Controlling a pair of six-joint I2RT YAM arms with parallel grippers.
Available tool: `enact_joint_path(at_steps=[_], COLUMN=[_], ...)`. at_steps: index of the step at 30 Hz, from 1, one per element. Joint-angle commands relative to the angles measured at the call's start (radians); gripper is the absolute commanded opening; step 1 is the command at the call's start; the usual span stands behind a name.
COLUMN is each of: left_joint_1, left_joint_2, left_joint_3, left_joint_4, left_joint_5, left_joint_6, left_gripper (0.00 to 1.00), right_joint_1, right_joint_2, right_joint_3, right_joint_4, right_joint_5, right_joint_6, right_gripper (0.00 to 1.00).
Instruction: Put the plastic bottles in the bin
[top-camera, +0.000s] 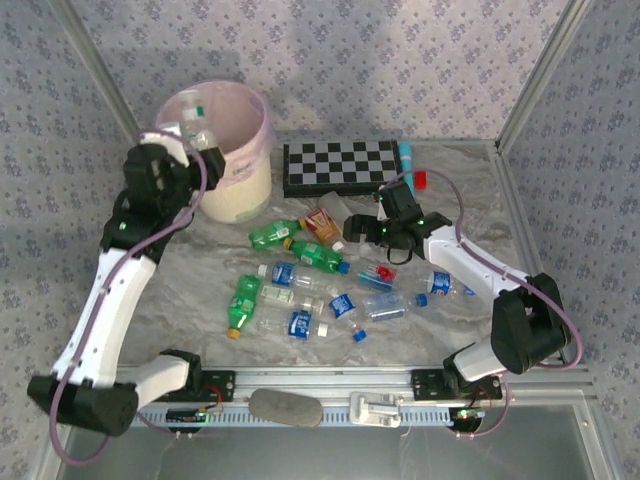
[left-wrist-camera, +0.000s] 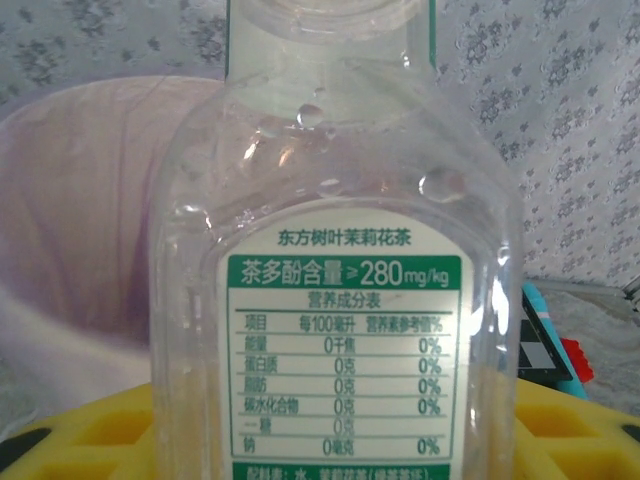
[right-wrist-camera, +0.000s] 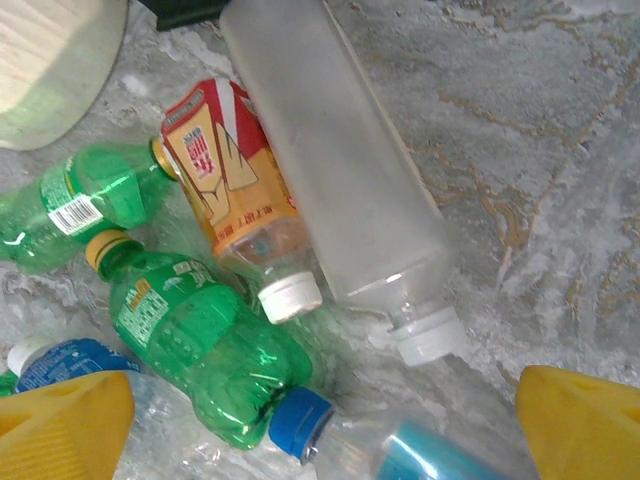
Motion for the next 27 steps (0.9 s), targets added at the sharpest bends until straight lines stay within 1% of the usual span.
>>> enact_joint_path(at_steps=[1, 3, 7, 12, 13, 15, 21, 25, 27], left_joint_1=[0.024, 0.034, 0.052, 0.073, 0.075, 0.08, 0.083, 0.083, 0.081], left_joint_2=[0.077, 0.147, 0.304, 0.436, 0.453, 0.474, 0.51, 0.519, 0.519], left_joint_3=[0.097, 0.147, 0.27, 0.359, 0.366, 0.373, 0.378, 0.377, 0.379], left_joint_4=[0.055, 0.061, 0.016, -0.037, -0.044, -0.051, -0.066, -0.058, -0.055], left_joint_5=[0.038, 0.053, 0.061, 0.068, 0.065, 0.065, 0.047, 0.038, 0.038], left_joint_6=[0.048, 0.045, 0.048, 0.034, 0.036, 0.039, 0.043, 0.04, 0.034], left_gripper=[0.48, 0.48, 0.49, 0.5, 0.5, 0.51, 0.56, 0.64, 0.7], right_joint_1=[0.002, 0.002, 0.0, -0.003, -0.004, -0.006, -0.021, -0.032, -0.033], right_joint_2=[0.037, 0.058, 0.097, 0.158, 0.17, 0.187, 0.239, 0.27, 0.279], right_joint_3=[0.04, 0.064, 0.085, 0.141, 0.179, 0.199, 0.223, 0.242, 0.247], right_joint_4=[0.027, 0.017, 0.045, 0.055, 0.053, 0.051, 0.048, 0.042, 0.036], right_joint_5=[-0.031, -0.046, -0.069, -0.079, -0.082, -0.084, -0.097, -0.104, -0.098], right_joint_6=[-0.01, -0.02, -0.034, -0.053, -0.059, -0.069, -0.073, -0.078, -0.087], right_gripper=[1.0, 1.0, 1.0, 1.0, 1.0, 1.0, 1.0, 1.0, 1.0])
